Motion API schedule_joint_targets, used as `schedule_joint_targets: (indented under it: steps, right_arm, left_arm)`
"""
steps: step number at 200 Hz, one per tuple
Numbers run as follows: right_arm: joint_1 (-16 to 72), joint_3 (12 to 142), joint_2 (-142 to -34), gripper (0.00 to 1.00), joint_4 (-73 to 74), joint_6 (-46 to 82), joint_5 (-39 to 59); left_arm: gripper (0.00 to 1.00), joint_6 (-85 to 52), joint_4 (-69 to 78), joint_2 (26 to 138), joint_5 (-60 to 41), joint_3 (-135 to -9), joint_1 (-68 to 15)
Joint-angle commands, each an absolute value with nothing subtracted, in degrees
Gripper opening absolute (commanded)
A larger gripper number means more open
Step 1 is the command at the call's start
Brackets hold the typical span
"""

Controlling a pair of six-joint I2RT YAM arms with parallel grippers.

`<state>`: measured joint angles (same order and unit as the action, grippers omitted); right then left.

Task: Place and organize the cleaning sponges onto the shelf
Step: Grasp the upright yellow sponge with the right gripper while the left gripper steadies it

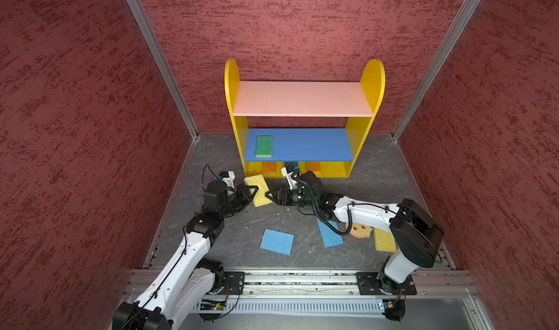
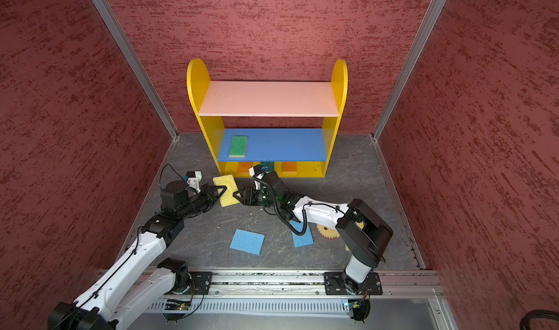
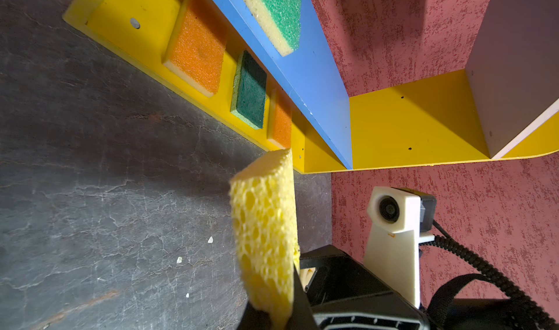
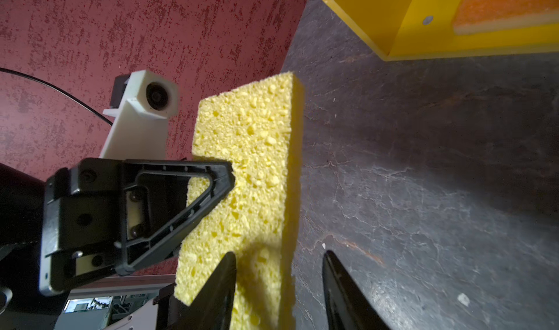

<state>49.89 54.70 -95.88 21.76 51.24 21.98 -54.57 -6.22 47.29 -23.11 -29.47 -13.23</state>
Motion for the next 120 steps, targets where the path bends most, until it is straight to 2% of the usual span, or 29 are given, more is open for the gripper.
schedule_joint_targets:
  steps: [1,69,120]
  right_arm:
    - [49.67,52.49,-96.04,0.49,30.03,57.20,23.76]
    - [49.74,50.67,-101.18,0.45,48.31,68.43,30.39]
    - [49.79,51.20,-101.64,0.26,50.31,69.29,30.94]
  left_arm:
    - [0.10,-53.83,-5.98,45.76,-22.28,-30.28,-13.54]
    - [0.10,-53.79,-6.17,44.55,-21.80,-30.40,-13.45]
    - [0.10,-53.62,-6.83,44.61,-21.12,-30.33,-13.45]
